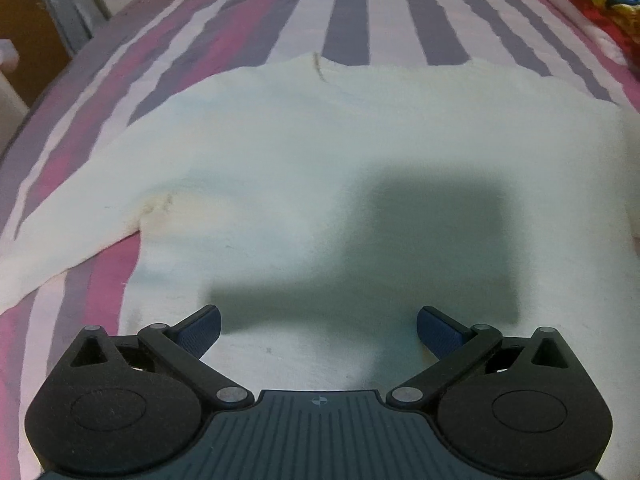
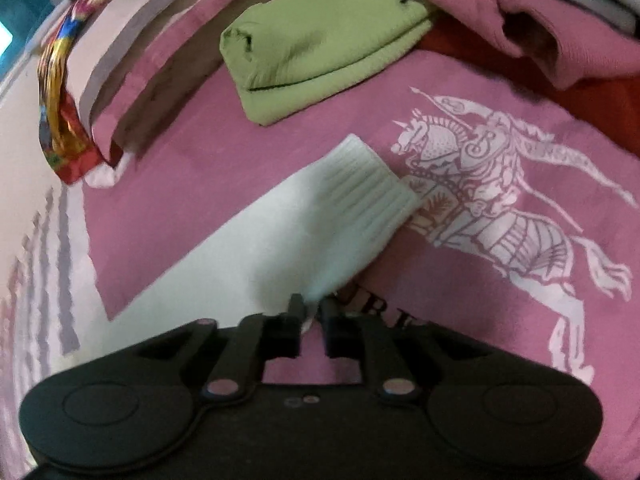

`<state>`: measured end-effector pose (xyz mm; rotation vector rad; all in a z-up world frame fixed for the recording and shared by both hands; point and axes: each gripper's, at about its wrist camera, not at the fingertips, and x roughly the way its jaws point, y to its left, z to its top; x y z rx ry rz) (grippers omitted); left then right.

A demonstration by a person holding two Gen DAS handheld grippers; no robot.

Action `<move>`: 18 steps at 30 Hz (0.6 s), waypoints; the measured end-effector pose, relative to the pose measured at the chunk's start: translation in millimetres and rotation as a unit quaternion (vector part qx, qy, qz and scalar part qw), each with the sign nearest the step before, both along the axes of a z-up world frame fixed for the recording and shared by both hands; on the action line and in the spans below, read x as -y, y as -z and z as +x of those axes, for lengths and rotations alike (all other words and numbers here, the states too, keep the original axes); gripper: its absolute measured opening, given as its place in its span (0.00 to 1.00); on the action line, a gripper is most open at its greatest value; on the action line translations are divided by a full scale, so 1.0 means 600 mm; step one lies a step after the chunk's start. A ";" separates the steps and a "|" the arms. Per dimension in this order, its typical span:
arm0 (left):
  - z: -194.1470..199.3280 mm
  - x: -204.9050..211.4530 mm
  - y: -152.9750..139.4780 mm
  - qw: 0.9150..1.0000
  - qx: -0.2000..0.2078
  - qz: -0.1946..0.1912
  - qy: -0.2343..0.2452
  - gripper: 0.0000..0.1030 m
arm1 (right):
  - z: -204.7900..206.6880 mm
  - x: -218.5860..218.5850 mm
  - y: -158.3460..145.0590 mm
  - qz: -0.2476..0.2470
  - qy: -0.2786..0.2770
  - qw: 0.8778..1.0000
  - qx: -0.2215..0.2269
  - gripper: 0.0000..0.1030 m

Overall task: Fold small clothes
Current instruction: 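Grasp the sweater cuff with the right gripper while the left tool hovers over the body, then carry the cuff across the sweater body with the right gripper and release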

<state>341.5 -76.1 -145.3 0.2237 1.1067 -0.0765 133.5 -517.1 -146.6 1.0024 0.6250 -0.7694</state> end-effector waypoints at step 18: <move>0.051 -0.027 -0.003 1.000 0.016 0.003 -0.021 1.00 | 0.029 -0.006 -0.032 -0.061 0.005 0.998 0.027 0.04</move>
